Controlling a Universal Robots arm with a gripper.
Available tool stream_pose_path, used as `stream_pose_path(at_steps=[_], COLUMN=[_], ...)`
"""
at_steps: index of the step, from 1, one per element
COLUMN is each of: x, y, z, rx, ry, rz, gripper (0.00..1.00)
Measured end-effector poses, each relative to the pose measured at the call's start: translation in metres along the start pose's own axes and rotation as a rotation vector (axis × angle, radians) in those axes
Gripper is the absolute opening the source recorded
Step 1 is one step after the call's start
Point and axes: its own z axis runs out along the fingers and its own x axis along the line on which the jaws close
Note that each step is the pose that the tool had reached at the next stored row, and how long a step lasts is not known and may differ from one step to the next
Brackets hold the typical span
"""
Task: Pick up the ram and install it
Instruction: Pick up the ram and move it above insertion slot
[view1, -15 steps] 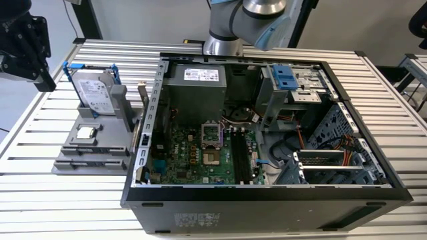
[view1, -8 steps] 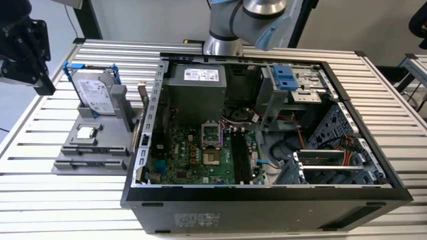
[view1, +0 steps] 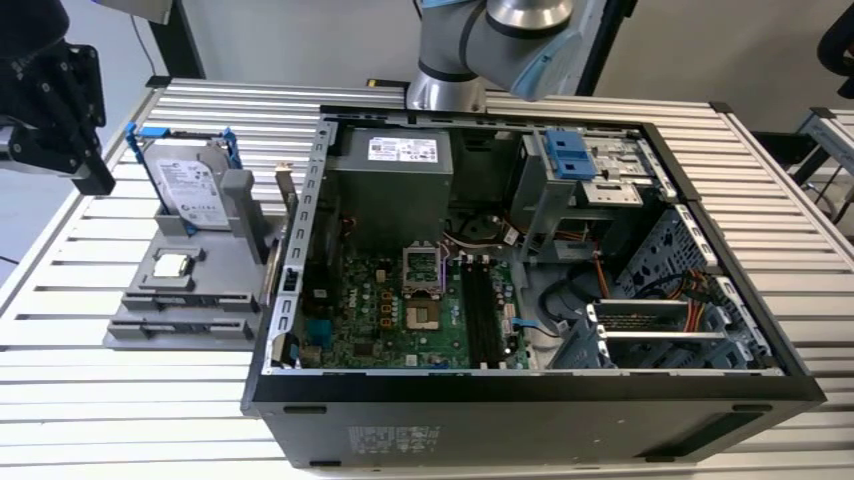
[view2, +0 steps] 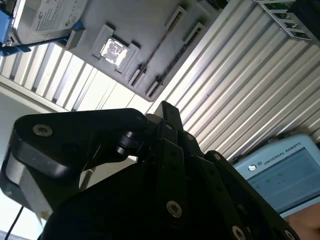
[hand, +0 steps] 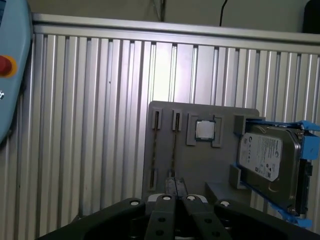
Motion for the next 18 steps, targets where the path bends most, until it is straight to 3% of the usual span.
stream_pose_path(at_steps=[10,11,18], x=[0.0006,0.0006,0.0010], y=[-0.0001,-0.0001,-0.0002], z=[0.0006,0.0007,0.0010], rx=[0.0001,0.0000,0.0000], ry=[-0.0001,0.0000,0.0000], rz=[0.000,0.000,0.000], gripper=[0.00,1.00,1.00])
